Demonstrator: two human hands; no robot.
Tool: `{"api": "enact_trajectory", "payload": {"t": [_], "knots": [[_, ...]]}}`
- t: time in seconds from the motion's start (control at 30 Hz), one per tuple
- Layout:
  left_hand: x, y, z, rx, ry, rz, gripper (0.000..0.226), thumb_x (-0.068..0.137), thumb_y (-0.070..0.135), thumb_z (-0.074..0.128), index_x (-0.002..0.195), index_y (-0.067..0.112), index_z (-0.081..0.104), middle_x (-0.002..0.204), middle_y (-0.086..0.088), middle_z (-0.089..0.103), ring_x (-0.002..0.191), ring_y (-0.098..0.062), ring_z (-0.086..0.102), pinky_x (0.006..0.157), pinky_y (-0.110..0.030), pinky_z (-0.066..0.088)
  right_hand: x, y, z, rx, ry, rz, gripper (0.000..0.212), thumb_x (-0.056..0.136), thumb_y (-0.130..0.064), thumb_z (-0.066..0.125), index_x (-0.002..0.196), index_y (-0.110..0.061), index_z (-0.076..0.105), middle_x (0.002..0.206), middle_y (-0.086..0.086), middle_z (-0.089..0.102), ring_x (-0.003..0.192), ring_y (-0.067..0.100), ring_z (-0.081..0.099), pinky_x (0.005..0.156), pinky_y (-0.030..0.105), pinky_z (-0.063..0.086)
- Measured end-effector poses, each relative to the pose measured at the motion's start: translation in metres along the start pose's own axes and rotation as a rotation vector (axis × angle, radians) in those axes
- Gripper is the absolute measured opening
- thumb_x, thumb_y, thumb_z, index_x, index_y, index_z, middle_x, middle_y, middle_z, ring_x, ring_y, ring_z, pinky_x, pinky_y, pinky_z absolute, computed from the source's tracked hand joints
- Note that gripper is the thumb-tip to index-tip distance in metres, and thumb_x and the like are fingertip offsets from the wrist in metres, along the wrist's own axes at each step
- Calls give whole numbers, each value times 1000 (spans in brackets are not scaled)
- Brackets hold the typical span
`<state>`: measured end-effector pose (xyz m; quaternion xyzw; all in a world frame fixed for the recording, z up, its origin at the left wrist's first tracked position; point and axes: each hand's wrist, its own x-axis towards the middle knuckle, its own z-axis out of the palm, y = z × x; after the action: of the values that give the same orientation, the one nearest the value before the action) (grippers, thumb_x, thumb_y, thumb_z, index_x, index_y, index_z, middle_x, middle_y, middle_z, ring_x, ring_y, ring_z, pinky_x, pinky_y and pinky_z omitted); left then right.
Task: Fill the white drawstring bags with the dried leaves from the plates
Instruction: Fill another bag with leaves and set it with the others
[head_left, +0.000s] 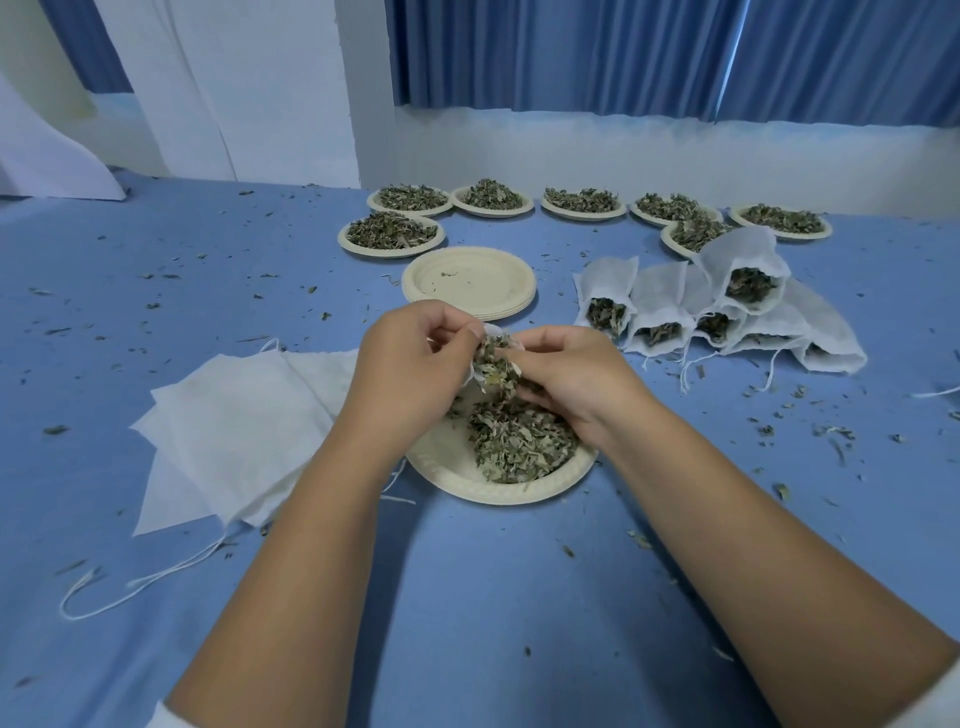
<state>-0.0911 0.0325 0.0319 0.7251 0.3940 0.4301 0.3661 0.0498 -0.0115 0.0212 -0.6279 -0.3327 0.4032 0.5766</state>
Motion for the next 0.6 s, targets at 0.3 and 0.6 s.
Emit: {"api": "enact_trajectory", "payload": {"t": [0.3,0.6], "knots": [[-8,2,13,144,-150,134,10,91,13,62,86,14,71,71,14,64,62,2,56,66,-20,48,4,8,15,-327,200,-138,11,83,-4,67,83,-15,65,83,1,67,76,16,61,73,33,52],[1,-5,5,93,92,-16,9,94,21,61,86,23,66,69,13,61,53,10,53,53,-4,38,-2,-7,0,-55,-64,76,21,85,-20,75,99,-8,67,101,7,70,88,11,71,70,26,60]]}}
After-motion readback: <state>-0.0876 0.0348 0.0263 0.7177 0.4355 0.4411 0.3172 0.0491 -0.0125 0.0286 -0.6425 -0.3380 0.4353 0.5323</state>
